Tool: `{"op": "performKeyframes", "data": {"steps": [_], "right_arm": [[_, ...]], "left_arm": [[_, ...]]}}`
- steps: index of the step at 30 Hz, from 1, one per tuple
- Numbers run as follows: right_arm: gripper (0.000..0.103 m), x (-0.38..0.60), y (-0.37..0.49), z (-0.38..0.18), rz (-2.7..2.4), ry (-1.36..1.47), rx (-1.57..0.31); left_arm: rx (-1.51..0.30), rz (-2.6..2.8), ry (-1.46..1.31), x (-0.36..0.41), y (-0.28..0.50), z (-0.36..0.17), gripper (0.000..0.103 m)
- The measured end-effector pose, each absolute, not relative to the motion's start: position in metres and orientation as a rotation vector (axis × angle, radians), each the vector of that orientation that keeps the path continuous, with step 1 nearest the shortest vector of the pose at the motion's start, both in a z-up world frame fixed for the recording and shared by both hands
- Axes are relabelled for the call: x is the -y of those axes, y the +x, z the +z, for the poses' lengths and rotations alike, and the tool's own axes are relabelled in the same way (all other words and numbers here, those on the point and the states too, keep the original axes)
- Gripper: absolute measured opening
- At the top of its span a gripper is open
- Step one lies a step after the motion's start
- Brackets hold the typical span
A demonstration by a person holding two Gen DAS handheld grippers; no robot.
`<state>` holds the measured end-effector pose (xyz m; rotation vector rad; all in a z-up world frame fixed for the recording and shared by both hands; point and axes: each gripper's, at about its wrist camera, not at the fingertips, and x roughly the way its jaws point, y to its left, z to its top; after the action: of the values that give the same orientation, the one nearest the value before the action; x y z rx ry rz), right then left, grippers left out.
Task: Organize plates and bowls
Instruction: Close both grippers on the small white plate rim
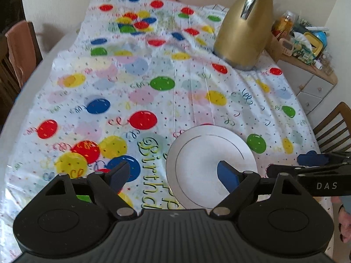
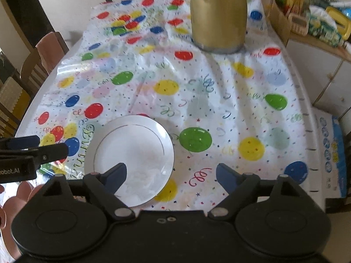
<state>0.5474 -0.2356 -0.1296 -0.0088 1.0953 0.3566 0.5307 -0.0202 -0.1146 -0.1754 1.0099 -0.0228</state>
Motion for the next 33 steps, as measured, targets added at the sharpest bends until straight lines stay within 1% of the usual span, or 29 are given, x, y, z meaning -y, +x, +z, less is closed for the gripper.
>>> {"op": "performKeyframes", "data": {"steps": [2,9,11,13,14,16,18,20,21,23,24,25,26,28,30,33], "right_arm": [[0.083,0.237,0.553,-0.138,0.371,0.013,-1.120],[0.071,0.240,0.566,-0.162,0.378,0.068,-1.175],[0.062,0.242,0.568,-0.166,0.385,0.093,-1.188],[0.056,0.243,0.570,-0.169,0.392,0.125,-1.202],[0.054,0.243,0.571,-0.170,0.396,0.141,-1.207],[0.052,0.242,0.573,-0.173,0.404,0.155,-1.213],[0.048,0.240,0.573,-0.175,0.416,0.164,-1.217],[0.045,0.239,0.574,-0.177,0.416,0.166,-1.221],[0.044,0.239,0.575,-0.178,0.414,0.167,-1.223],[0.038,0.240,0.576,-0.180,0.414,0.182,-1.227],[0.038,0.241,0.576,-0.181,0.416,0.191,-1.230],[0.037,0.242,0.576,-0.182,0.417,0.197,-1.232],[0.034,0.242,0.576,-0.182,0.419,0.199,-1.233],[0.027,0.242,0.576,-0.185,0.429,0.206,-1.239],[0.025,0.243,0.576,-0.187,0.432,0.211,-1.241],[0.019,0.246,0.576,-0.189,0.432,0.225,-1.247]], "left_arm": [[-1.037,-0.026,-0.180,0.022,0.537,-0.124,0.087],[-1.103,-0.024,-0.256,0.016,0.550,-0.149,0.086],[-1.104,-0.022,-0.272,0.014,0.553,-0.153,0.086],[-1.107,-0.016,-0.300,0.011,0.556,-0.156,0.085],[-1.107,-0.018,-0.312,0.010,0.556,-0.157,0.078],[-1.118,-0.024,-0.331,0.009,0.559,-0.159,0.072],[-1.121,-0.019,-0.335,0.008,0.560,-0.162,0.070],[-1.129,-0.026,-0.351,0.007,0.561,-0.166,0.060],[-1.135,-0.029,-0.363,0.006,0.561,-0.168,0.059],[-1.139,-0.030,-0.375,0.005,0.562,-0.170,0.057],[-1.139,-0.030,-0.382,0.005,0.563,-0.171,0.055],[-1.139,-0.029,-0.391,0.004,0.563,-0.172,0.048],[-1.141,-0.029,-0.402,0.003,0.564,-0.173,0.043],[-1.149,-0.026,-0.423,0.001,0.565,-0.176,0.040],[-1.152,-0.023,-0.423,0.000,0.565,-0.178,0.036],[-1.148,-0.029,-0.451,-0.004,0.566,-0.180,0.030]]}}
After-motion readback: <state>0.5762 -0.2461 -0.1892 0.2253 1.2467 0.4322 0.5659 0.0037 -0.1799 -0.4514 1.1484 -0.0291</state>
